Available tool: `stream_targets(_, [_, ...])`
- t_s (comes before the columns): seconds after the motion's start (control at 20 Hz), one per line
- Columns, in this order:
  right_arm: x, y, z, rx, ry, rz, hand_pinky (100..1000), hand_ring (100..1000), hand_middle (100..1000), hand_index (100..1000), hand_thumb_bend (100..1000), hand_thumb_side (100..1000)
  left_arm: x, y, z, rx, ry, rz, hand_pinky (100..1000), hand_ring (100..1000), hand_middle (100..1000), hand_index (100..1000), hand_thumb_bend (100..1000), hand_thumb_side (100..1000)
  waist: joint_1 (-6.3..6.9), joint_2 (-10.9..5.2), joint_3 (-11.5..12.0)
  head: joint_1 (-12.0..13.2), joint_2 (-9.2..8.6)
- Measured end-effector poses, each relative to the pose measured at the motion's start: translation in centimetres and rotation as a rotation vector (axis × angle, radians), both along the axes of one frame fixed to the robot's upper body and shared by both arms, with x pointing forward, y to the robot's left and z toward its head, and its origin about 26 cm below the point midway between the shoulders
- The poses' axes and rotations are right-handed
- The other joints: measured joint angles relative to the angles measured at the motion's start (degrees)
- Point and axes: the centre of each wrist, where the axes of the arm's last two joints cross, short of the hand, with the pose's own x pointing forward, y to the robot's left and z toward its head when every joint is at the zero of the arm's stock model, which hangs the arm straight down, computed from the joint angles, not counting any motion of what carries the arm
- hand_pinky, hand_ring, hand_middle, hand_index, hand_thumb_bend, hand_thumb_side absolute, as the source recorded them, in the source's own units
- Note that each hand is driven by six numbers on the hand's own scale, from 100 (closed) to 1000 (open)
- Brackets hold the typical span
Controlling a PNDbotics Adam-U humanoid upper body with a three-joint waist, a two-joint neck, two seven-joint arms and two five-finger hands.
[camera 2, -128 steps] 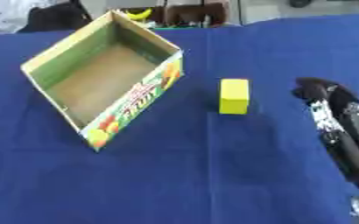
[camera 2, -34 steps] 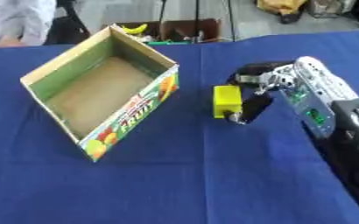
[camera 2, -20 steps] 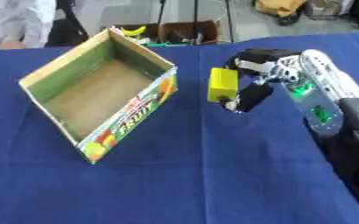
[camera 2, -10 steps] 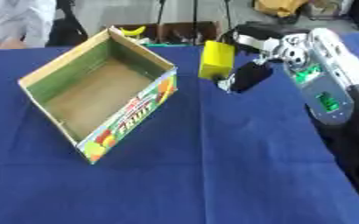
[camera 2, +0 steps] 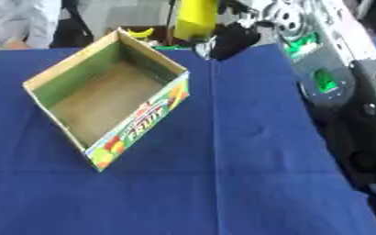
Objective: Pick up objects on the table and place them in the box.
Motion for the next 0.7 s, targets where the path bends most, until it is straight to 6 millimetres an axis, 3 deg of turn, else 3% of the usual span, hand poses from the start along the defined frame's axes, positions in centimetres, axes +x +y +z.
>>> stream_targets(0.4, [0.8, 4.5, -0.5, 0.058, -0.028, 0.007, 737, 774, 510, 662, 100, 331, 0.0, -0.1, 0.1, 0.009, 0.000, -0.018, 402, 597, 606, 862, 100, 962, -0.58, -0.01, 2.2, -1.7, -0.08])
stream_targets(0.45, [1.1, 5.0, -0.8, 0.063, -0.028, -0.001, 736, 773, 509, 662, 100, 188, 0.1, -0.2, 0.1, 0.010, 0.000, -0.022, 402, 597, 606, 862, 100, 962, -0.72, -0.01, 2.5, -1.9, -0.10])
stream_targets(0.5, [1.4, 5.3, -1.2, 0.065, -0.029, -0.010, 736, 773, 511, 662, 100, 334, 0.1, -0.2, 0.1, 0.009, 0.001, -0.024, 401, 597, 606, 862, 100, 962, -0.82, -0.01, 2.7, -2.1, -0.24])
stream_targets(0.7, [2.7, 6.7, -2.9, 0.058, -0.026, -0.039, 741, 775, 509, 662, 100, 350, 0.1, -0.2, 0.1, 0.010, 0.001, -0.029, 401, 597, 606, 862, 100, 961, -1.14, 0.14, 3.6, -2.8, -1.03])
